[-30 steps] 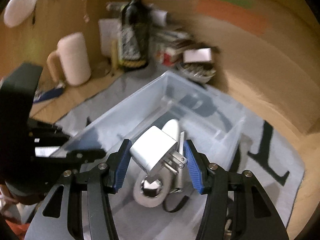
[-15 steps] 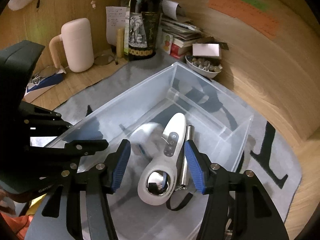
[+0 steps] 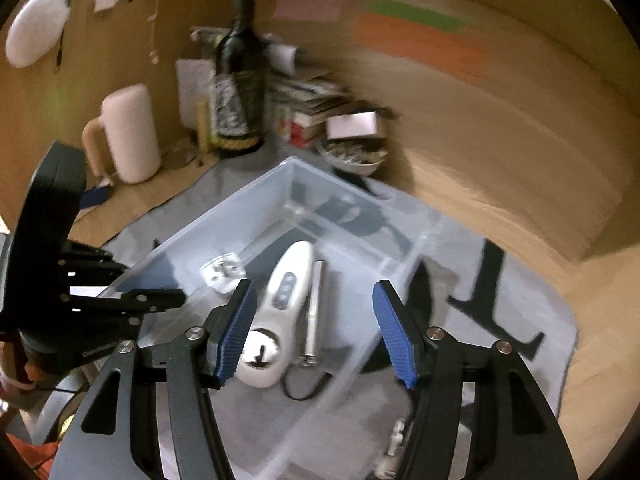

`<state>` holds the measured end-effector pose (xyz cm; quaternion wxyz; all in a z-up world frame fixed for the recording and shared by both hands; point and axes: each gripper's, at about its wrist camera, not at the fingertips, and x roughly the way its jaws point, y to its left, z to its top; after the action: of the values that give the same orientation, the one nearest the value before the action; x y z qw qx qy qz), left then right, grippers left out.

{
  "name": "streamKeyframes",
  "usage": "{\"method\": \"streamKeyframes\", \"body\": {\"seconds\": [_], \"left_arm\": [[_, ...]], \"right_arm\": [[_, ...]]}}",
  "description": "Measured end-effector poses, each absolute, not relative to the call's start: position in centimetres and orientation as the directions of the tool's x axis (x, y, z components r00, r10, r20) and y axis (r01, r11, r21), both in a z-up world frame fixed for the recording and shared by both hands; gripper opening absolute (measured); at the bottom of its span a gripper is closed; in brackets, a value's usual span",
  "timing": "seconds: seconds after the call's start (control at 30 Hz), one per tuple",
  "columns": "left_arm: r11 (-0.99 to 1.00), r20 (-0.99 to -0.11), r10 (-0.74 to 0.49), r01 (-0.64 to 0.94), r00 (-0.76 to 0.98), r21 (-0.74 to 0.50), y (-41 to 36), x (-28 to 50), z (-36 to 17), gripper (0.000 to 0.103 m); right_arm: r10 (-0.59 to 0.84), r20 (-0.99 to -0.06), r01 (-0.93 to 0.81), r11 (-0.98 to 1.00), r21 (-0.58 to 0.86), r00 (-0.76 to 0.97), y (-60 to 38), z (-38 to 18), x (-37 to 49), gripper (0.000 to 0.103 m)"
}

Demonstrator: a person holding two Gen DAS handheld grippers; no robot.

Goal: Organize rigid objects
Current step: 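Move the right tool to the black handle item and grasp it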

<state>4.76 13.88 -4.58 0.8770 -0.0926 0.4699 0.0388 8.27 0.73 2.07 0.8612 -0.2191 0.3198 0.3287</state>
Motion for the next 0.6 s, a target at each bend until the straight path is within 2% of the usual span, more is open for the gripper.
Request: {"method": "streamKeyframes", "body": {"seconds": [0.37, 0.6], "left_arm": [[0.98, -0.832, -0.02, -0.155, 0.555, -0.127, 14.0, 4.7, -4.6, 0.009], [0.979, -0.832, -0.021, -0.156, 0.555, -0.129, 14.0, 4.7, -4.6, 0.009]], "right_arm": [[0.336, -0.639, -0.547, 0.821, -0.161, 0.692, -6.5, 4.0, 10.1, 0.057], [0.239, -0.69, -0.449, 0.883, -0.139, 0.684, -10.3, 1.8, 12.0, 0.057]]}}
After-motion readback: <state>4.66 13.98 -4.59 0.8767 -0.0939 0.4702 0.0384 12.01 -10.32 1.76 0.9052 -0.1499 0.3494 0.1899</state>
